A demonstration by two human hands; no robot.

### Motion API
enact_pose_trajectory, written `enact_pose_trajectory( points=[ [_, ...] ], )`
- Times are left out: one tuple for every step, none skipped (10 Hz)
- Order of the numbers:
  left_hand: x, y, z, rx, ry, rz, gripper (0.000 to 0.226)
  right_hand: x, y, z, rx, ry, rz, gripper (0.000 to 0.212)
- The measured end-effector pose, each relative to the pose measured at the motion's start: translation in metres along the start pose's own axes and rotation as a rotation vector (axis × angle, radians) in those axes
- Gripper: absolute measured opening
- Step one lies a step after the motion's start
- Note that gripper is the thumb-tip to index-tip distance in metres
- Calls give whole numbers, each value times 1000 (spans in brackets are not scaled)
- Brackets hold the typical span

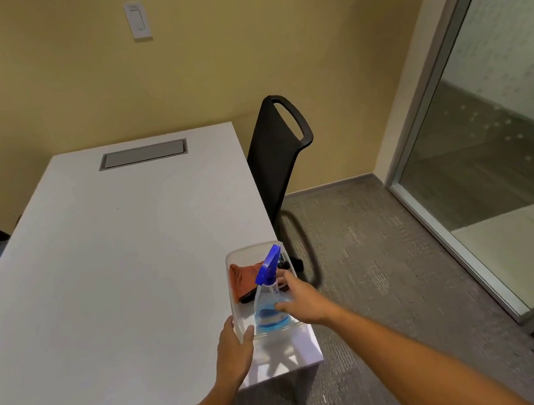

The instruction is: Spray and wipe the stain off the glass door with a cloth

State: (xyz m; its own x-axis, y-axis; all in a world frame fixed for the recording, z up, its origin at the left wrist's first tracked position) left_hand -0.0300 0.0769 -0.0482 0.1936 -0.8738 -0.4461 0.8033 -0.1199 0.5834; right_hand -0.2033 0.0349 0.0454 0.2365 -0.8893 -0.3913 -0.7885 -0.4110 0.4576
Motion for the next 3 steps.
enact_pose_trajectory(
  points=[
    [-8,-2,-2,82,-16,19,66,-18,11,3,23,-3,61,68],
    [-14,-1,0,241,-7,83,80,-33,16,7,20,-1,93,68],
    [-32,2,14,432,-41,223,80,-40,18,21,46,51,128,76]
  ],
)
Point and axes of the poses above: each hand's wrist, its own x-axis towards the middle knuckle, its own y-axis out of the back of the hand, z = x × y, the point moved 3 cm from there along x, towards the middle knuckle, and after that the axes turned 5 degrees about x, right-handed, at the moved point
